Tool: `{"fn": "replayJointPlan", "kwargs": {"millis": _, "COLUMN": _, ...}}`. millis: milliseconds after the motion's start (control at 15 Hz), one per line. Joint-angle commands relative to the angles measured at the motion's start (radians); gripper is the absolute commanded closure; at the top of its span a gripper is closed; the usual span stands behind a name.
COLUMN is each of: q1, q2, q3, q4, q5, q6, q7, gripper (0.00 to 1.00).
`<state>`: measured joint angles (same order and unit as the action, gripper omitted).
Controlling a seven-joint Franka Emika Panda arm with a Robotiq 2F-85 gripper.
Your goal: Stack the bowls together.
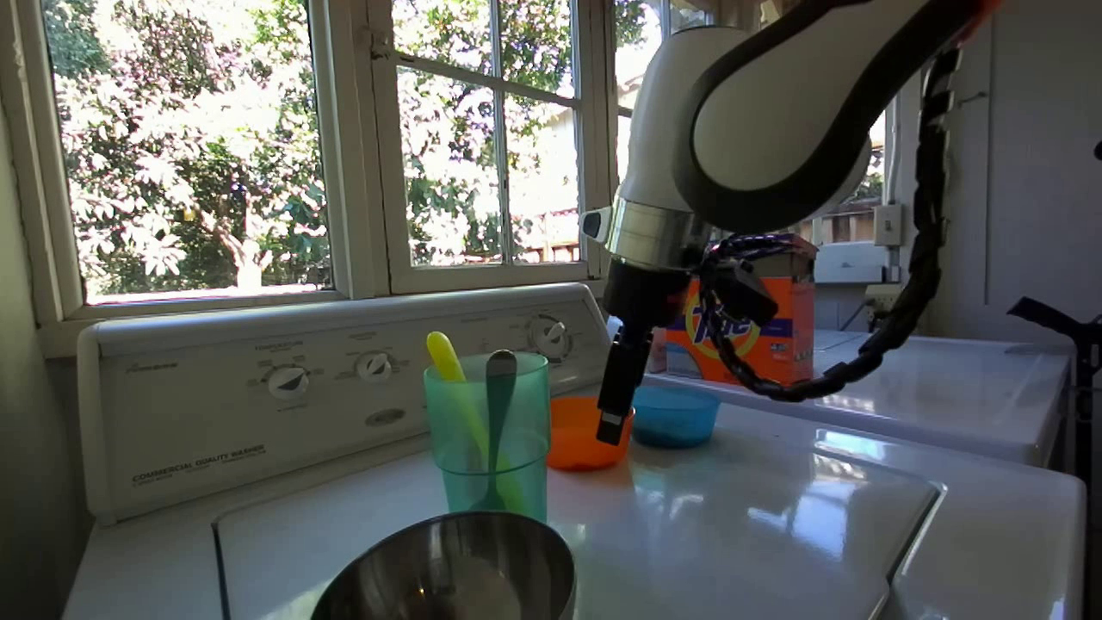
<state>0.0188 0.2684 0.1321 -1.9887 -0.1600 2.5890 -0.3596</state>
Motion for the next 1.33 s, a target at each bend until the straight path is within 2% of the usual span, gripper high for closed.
{"fn": "replayJointPlan", "kwargs": {"millis": 0, "q1": 0.028, "q2": 0.036, "q3": -0.012, "q4": 0.023, "q5": -0.038, "q6": 0.009, "q7": -0.006, "gripper": 0.00}}
{"fn": "replayJointPlan", "kwargs": {"millis": 133, "q1": 0.028, "q2": 0.044, "q3": 0.000, "q4": 0.024, "q5": -0.021, "q6": 0.013, "q7": -0.033, "gripper": 0.00}}
{"fn": "replayJointPlan", "kwargs": {"millis": 200, "q1": 0.030, "q2": 0.047, "q3": 0.003, "q4": 0.024, "q5": -0.023, "q6": 0.018, "q7": -0.046, "gripper": 0.09}}
{"fn": "replayJointPlan", "kwargs": {"millis": 267, "q1": 0.030, "q2": 0.051, "q3": 0.006, "q4": 0.026, "q5": -0.020, "q6": 0.023, "q7": -0.055, "gripper": 0.26}}
{"fn": "replayJointPlan", "kwargs": {"millis": 400, "q1": 0.031, "q2": 0.057, "q3": 0.009, "q4": 0.030, "q5": -0.019, "q6": 0.027, "q7": -0.068, "gripper": 0.44}}
{"fn": "replayJointPlan", "kwargs": {"millis": 867, "q1": 0.034, "q2": 0.071, "q3": 0.007, "q4": 0.041, "q5": -0.025, "q6": 0.032, "q7": -0.081, "gripper": 0.98}}
{"fn": "replayJointPlan", "kwargs": {"millis": 1267, "q1": 0.048, "q2": 0.054, "q3": -0.010, "q4": 0.060, "q5": -0.051, "q6": 0.014, "q7": -0.044, "gripper": 0.99}}
